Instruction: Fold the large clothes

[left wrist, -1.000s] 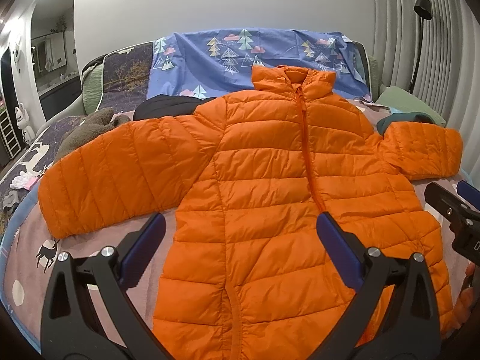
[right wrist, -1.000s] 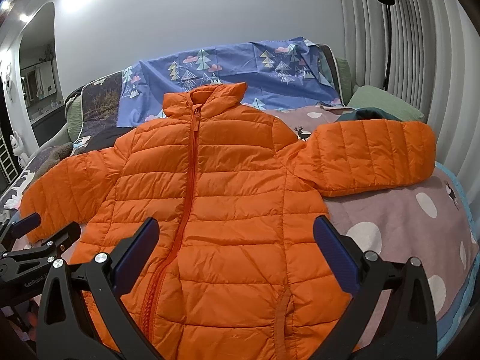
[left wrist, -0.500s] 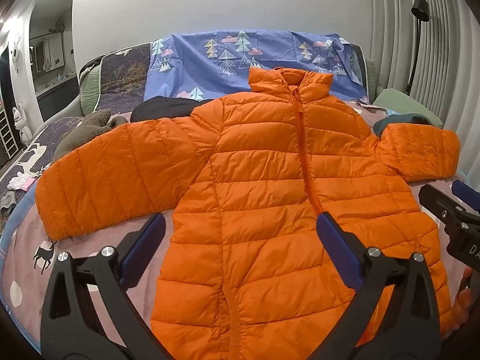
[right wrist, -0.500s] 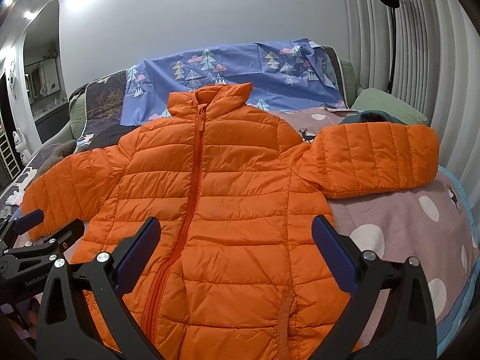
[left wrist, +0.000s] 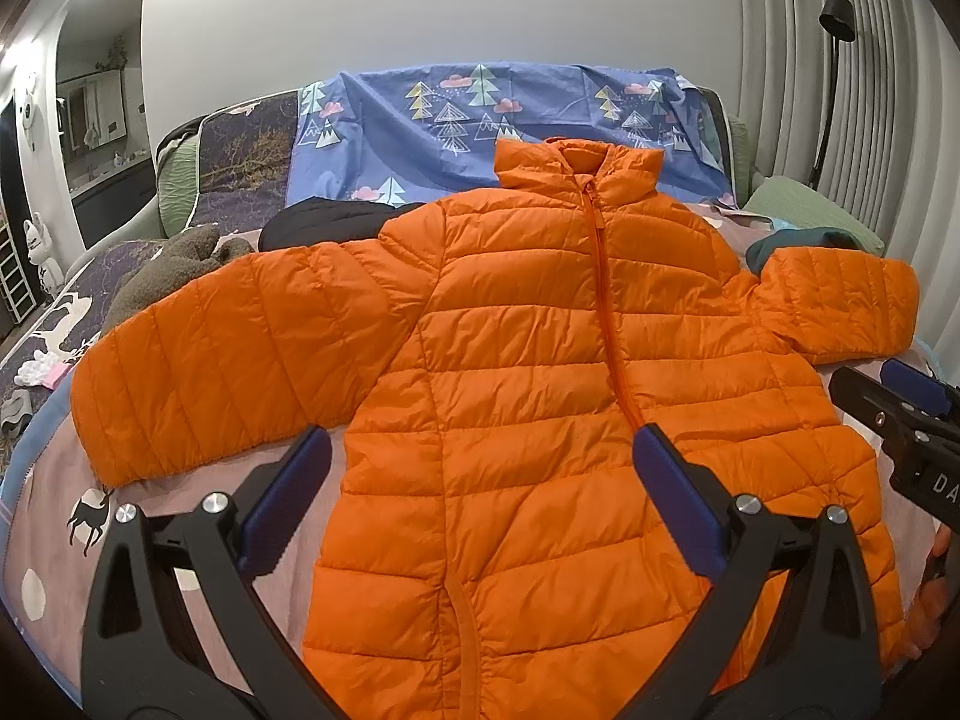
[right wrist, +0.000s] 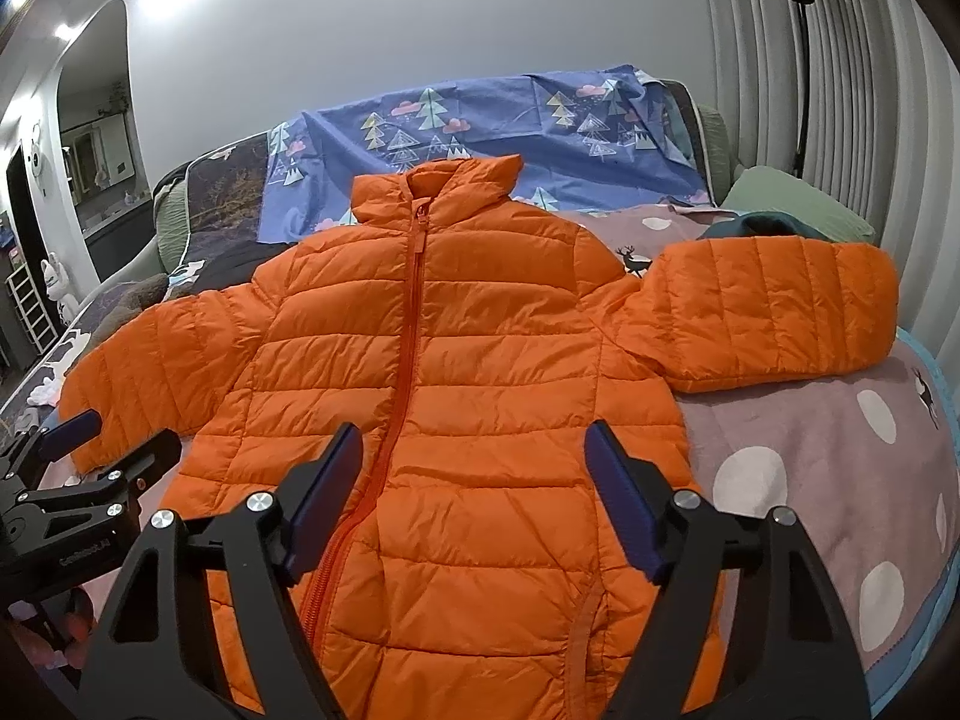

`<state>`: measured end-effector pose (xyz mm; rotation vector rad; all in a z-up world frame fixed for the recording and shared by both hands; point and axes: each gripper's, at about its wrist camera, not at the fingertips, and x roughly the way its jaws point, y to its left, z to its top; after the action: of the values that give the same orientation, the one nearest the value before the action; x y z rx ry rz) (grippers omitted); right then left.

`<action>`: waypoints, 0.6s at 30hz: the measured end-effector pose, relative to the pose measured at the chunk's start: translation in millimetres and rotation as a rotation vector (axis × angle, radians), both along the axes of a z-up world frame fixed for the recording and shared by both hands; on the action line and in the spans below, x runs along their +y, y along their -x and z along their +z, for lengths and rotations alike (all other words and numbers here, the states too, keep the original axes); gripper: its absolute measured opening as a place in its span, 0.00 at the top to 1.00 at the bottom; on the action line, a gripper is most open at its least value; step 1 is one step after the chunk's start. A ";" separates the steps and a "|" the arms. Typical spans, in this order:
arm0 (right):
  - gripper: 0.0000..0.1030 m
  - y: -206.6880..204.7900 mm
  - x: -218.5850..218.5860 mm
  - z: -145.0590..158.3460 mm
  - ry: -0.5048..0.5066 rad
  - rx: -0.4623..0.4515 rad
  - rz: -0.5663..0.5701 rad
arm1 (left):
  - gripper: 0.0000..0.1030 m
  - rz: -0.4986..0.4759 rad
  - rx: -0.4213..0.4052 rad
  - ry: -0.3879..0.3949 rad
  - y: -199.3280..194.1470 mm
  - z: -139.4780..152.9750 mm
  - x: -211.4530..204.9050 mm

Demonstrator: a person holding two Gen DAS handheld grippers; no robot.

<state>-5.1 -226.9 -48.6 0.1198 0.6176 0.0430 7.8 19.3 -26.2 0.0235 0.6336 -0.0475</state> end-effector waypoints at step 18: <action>0.36 -4.2 -2.2 0.7 -0.006 -0.004 0.004 | 0.02 -0.016 0.007 -0.008 -10.6 1.8 -5.1</action>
<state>-0.8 -229.1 -47.8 0.1245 0.6137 0.0495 18.4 14.2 -24.4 0.0364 0.6408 -0.0606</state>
